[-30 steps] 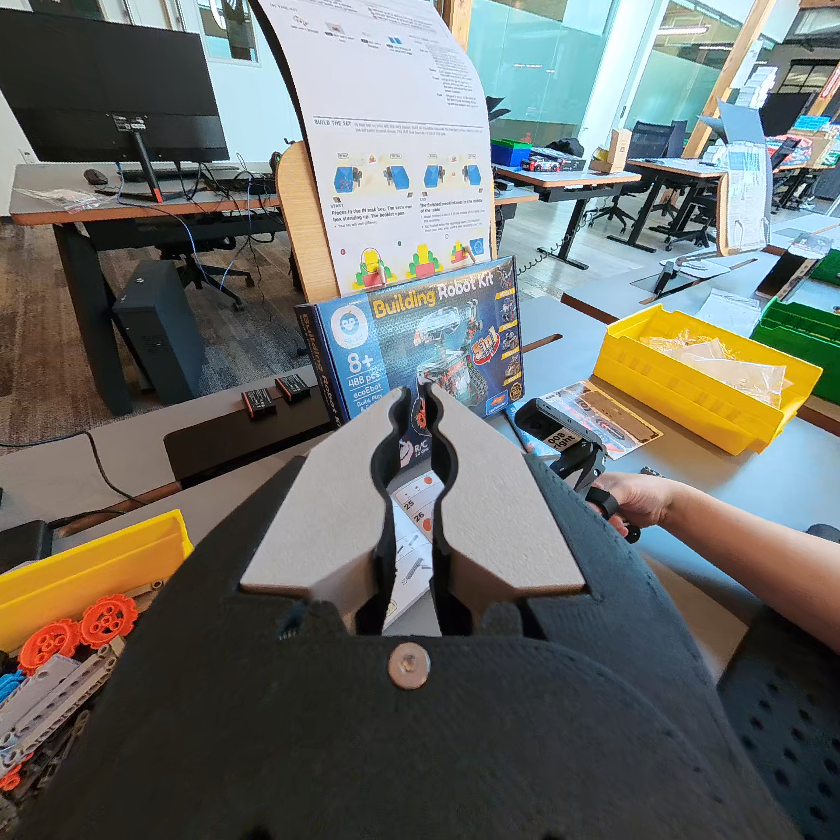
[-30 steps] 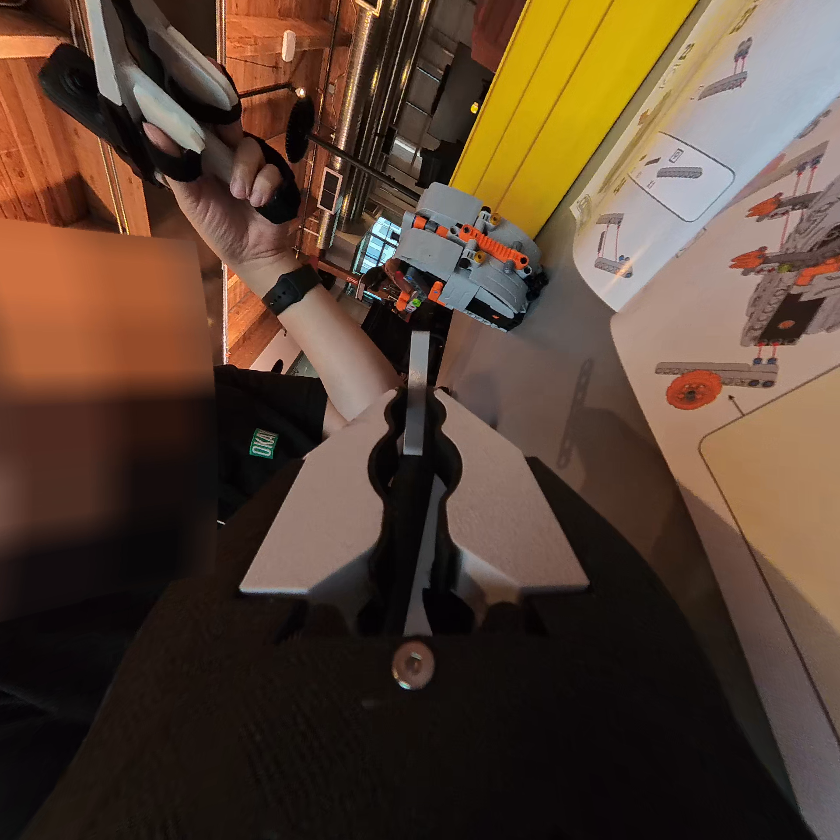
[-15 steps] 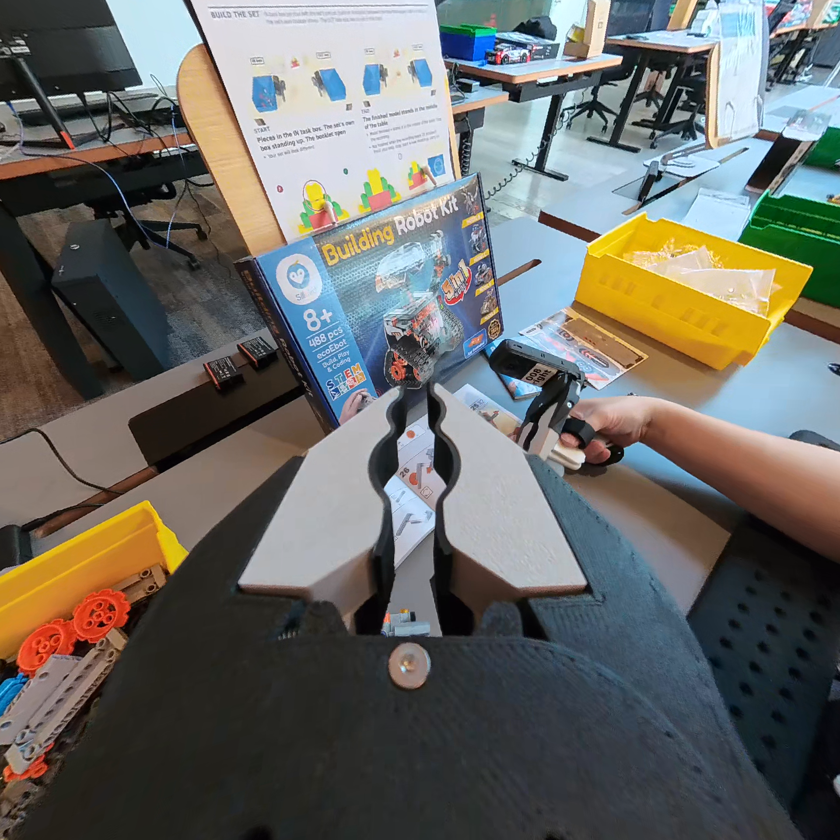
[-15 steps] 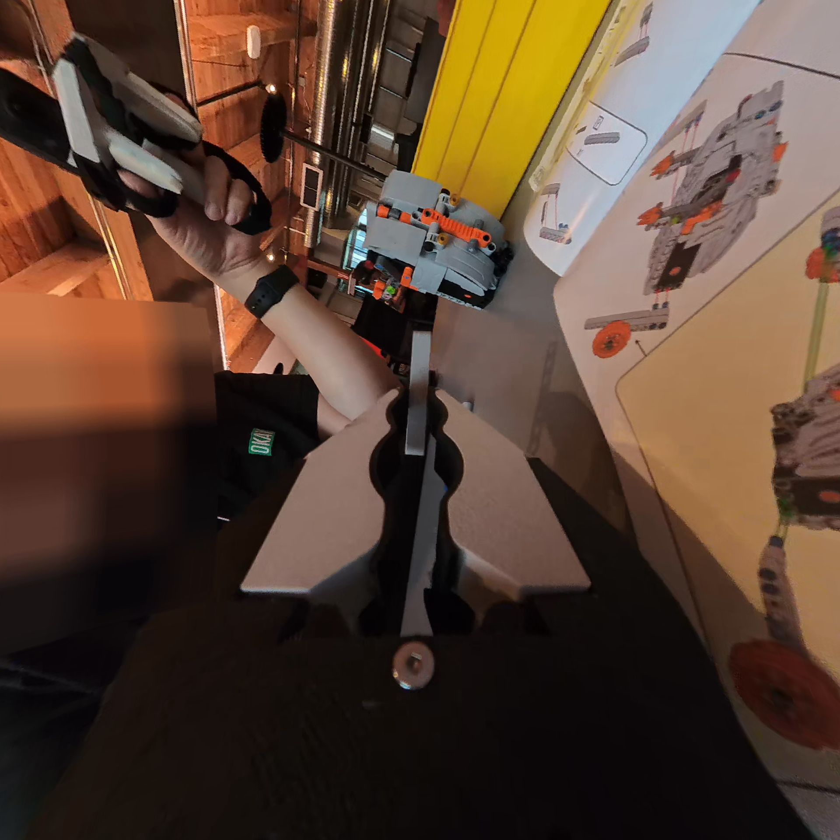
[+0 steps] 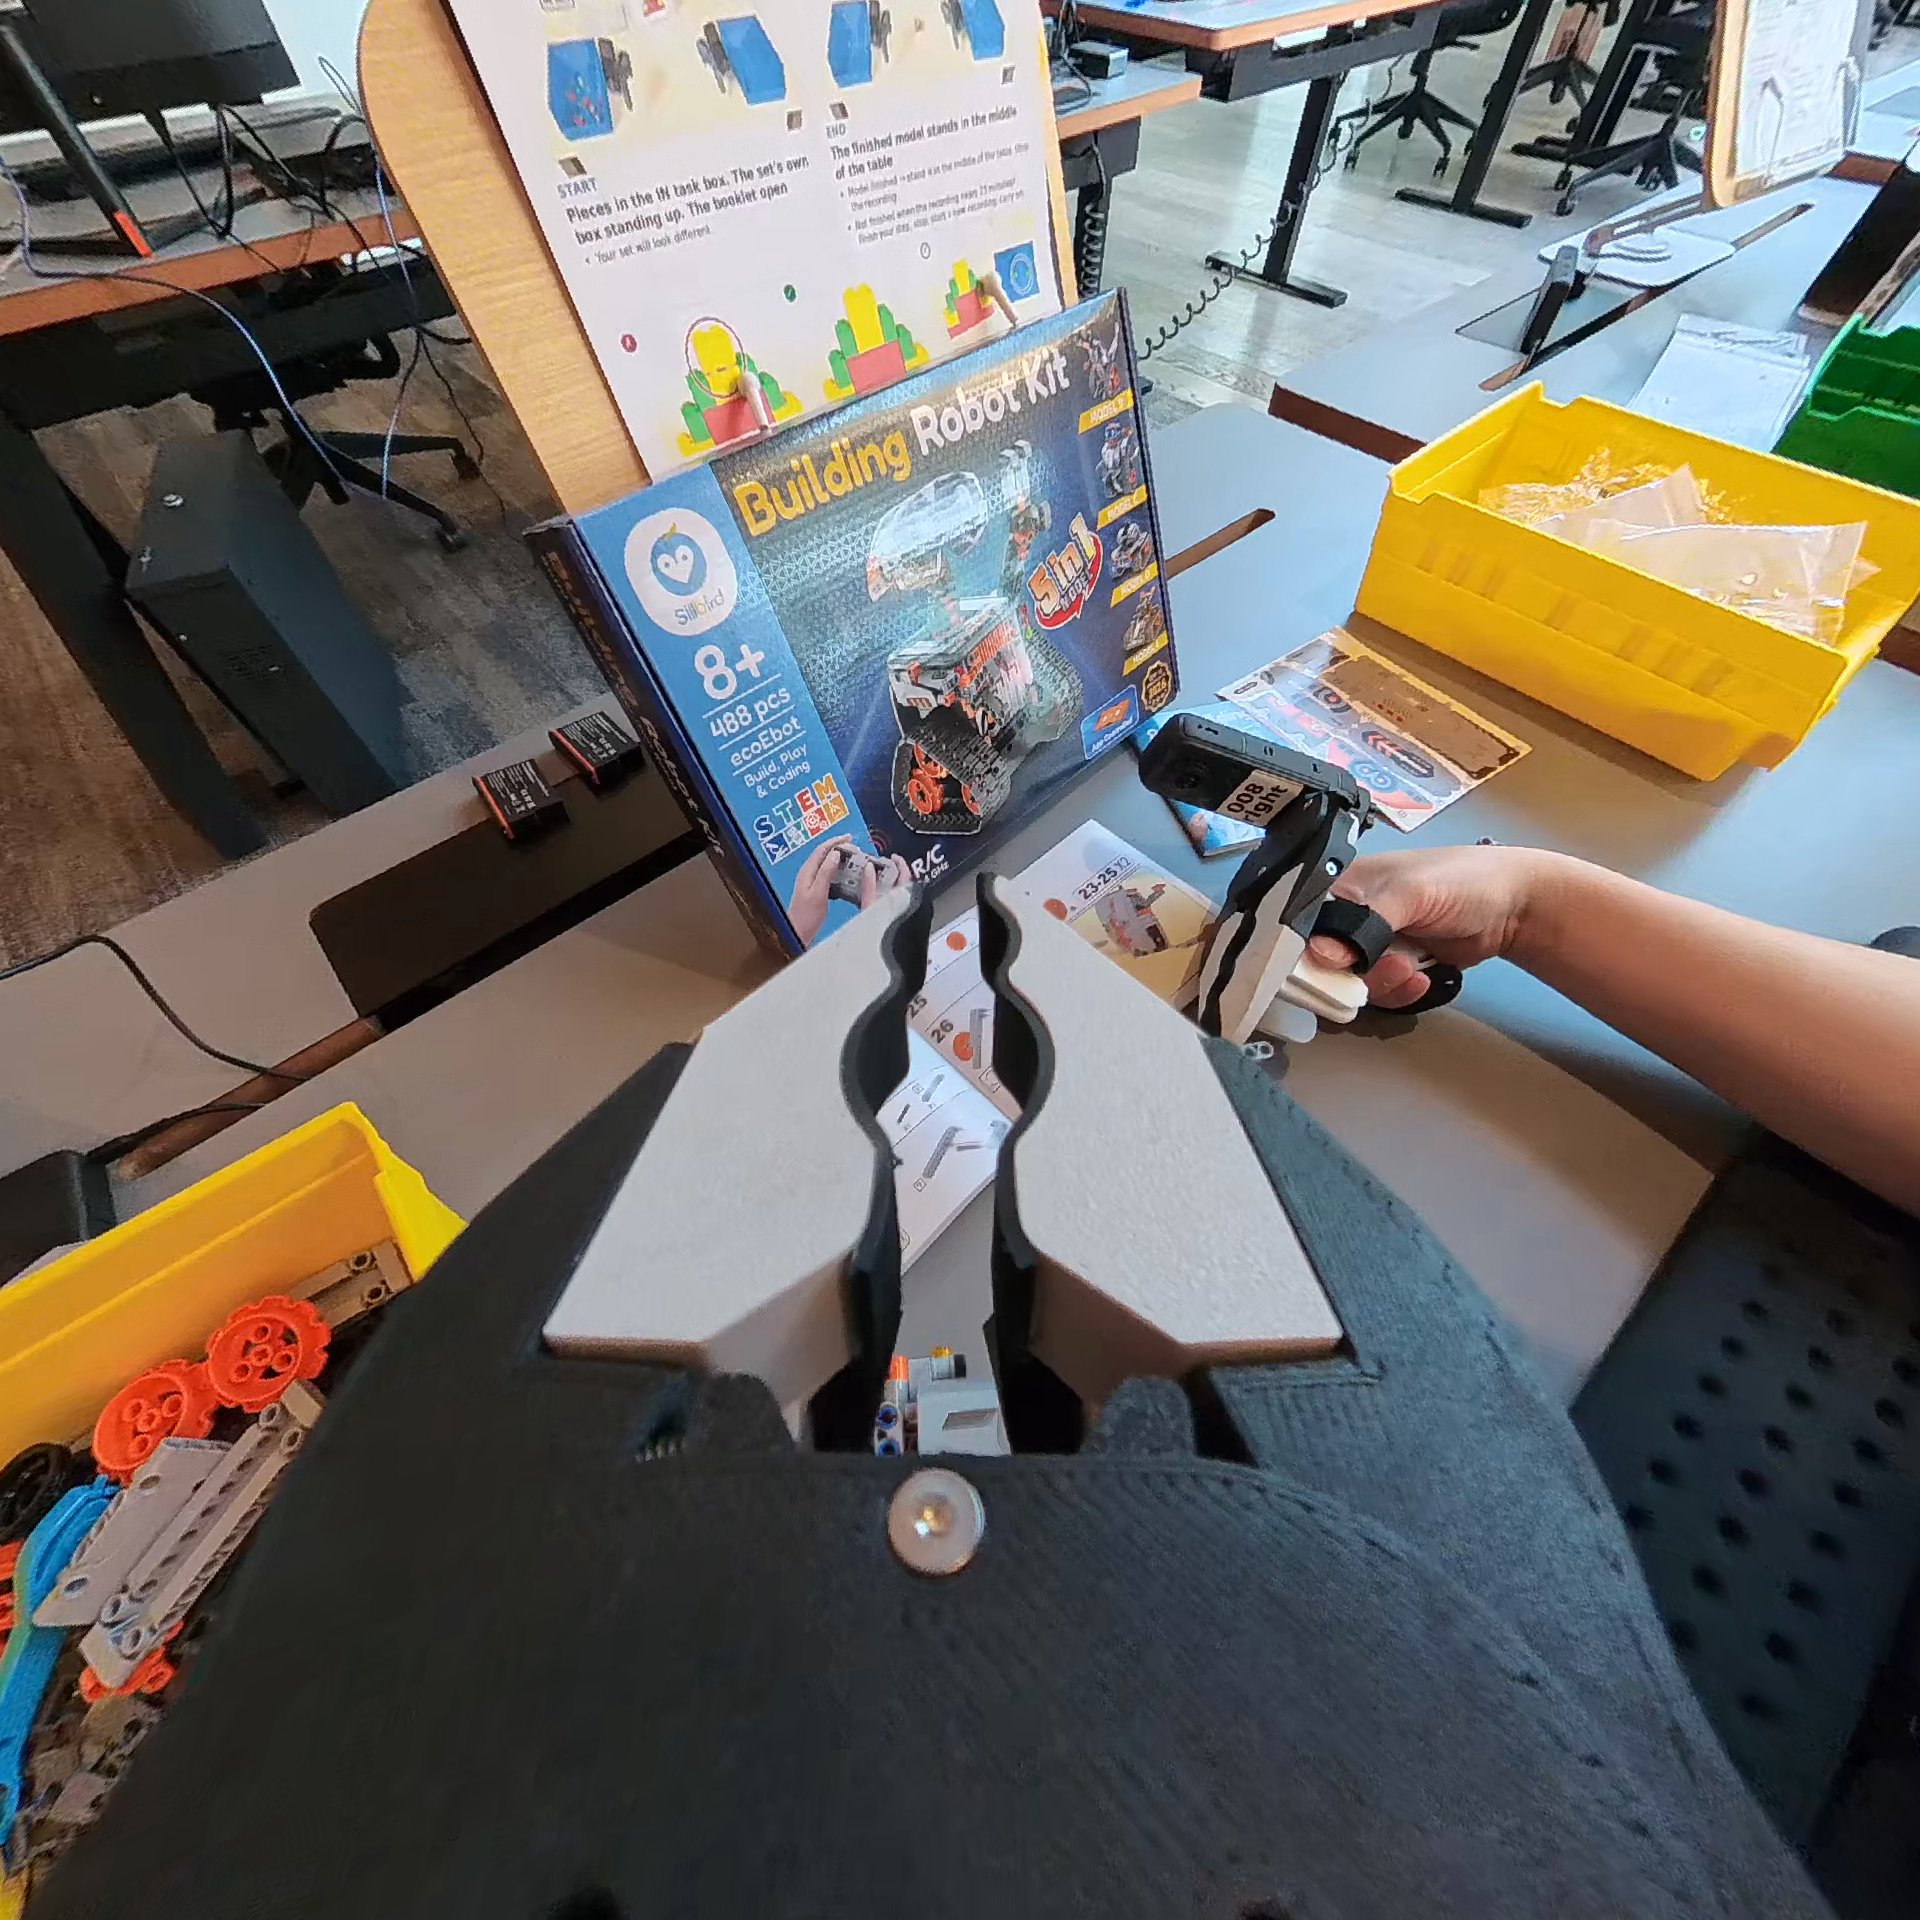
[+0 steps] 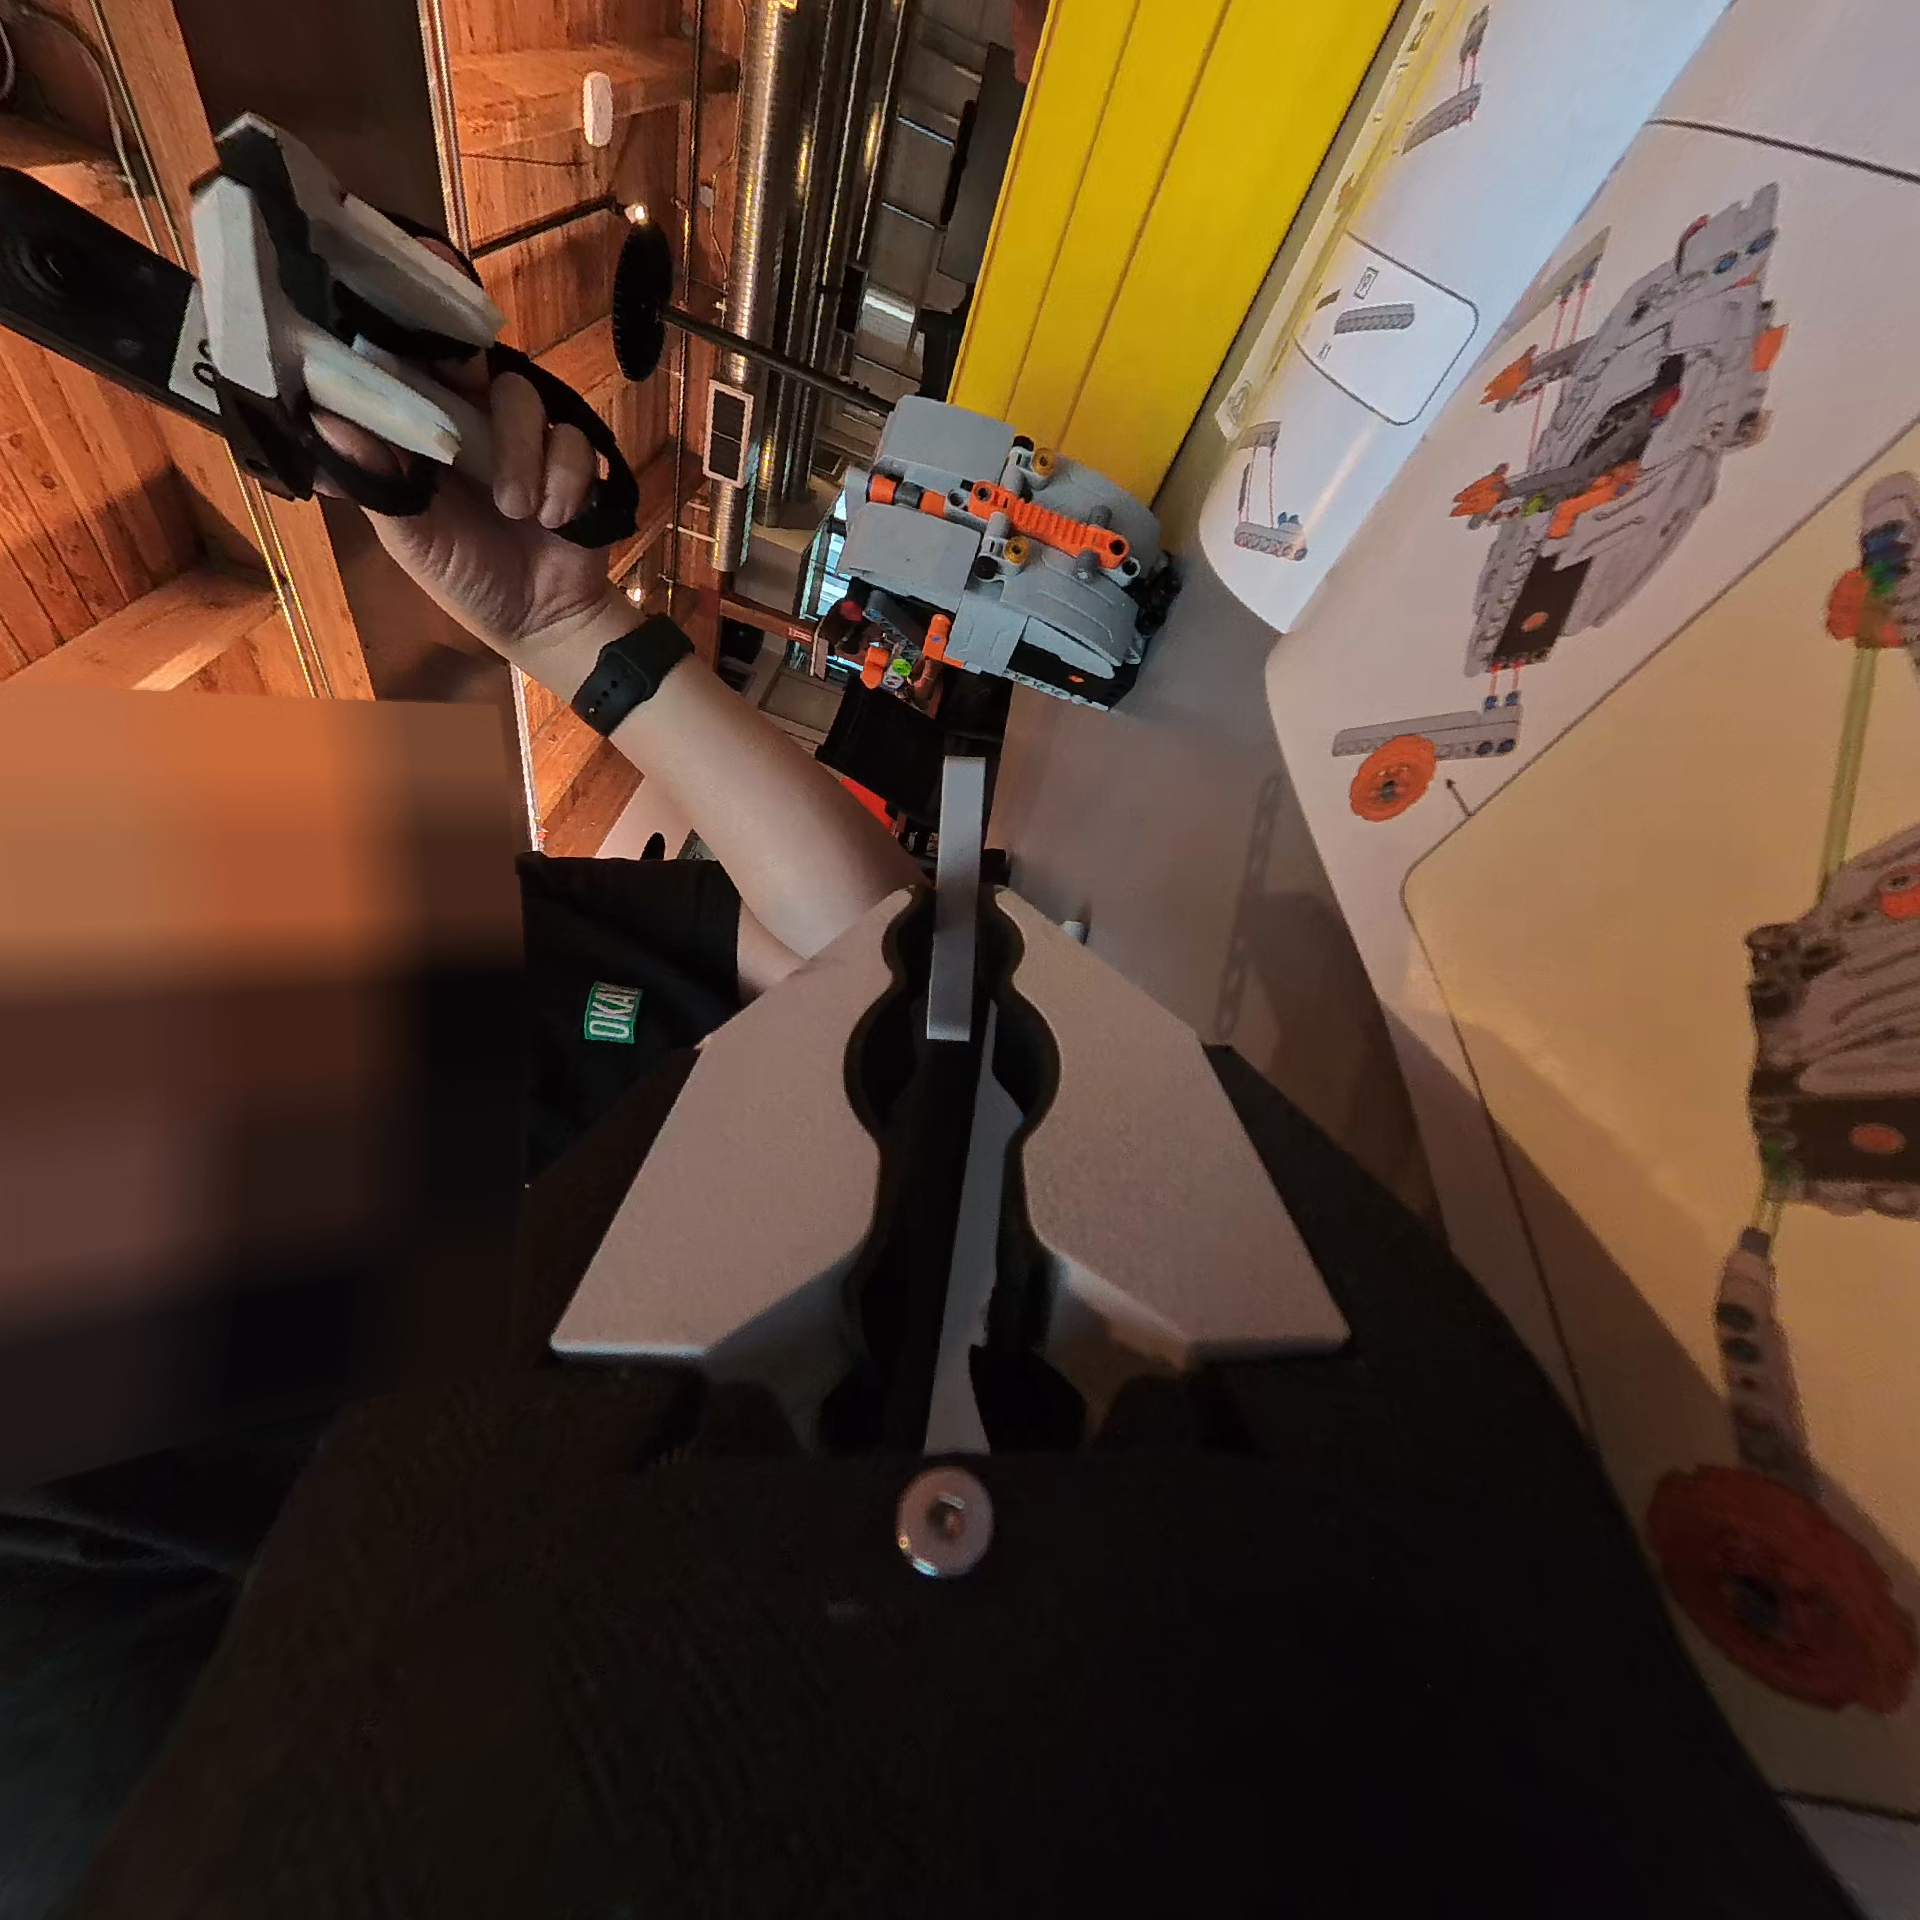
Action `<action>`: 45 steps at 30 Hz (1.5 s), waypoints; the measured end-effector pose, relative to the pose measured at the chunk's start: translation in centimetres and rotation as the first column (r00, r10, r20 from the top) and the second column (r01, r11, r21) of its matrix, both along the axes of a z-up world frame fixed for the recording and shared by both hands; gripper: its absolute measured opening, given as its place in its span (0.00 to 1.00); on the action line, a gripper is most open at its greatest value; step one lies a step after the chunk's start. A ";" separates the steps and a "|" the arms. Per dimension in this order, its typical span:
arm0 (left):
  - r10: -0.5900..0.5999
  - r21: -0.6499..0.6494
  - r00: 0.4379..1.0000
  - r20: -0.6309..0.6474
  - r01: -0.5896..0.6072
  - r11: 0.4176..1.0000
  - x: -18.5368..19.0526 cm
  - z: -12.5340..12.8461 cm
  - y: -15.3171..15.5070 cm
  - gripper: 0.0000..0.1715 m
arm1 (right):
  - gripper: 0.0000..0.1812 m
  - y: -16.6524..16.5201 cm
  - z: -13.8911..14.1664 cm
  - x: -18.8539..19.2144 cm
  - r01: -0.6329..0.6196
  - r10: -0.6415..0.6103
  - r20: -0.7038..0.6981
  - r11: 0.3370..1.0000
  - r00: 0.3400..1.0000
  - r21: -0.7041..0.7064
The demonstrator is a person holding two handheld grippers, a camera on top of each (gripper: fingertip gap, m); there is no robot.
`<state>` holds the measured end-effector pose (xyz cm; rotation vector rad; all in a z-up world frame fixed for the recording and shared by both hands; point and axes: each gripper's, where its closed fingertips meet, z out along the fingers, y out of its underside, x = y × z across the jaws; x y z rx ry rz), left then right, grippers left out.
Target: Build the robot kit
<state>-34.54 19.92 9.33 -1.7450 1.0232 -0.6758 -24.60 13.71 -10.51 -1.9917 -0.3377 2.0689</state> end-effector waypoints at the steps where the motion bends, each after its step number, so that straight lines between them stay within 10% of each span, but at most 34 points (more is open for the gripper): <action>1: 0.002 -0.002 1.000 -0.009 -0.002 1.000 0.0 -0.2 0.0 0.04 | 0.03 0.0 0.0 0.0 -0.001 0.001 -0.001 1.000 1.000 -0.002; 31: 0.189 0.124 0.934 -0.304 -0.158 0.980 4.7 -5.2 3.3 0.11 | 0.03 0.4 -0.3 0.1 0.019 -0.019 0.004 0.999 1.000 -0.033; 40: 0.444 0.539 0.690 -0.572 -0.093 0.837 6.7 -8.6 6.9 0.20 | 0.03 0.8 -0.4 0.2 0.040 -0.040 0.009 0.998 0.999 -0.040; 45: 0.435 0.614 0.654 -0.619 0.056 0.787 10.1 -9.8 5.3 0.24 | 0.03 0.8 -0.5 0.2 0.045 -0.044 0.010 0.998 0.999 -0.044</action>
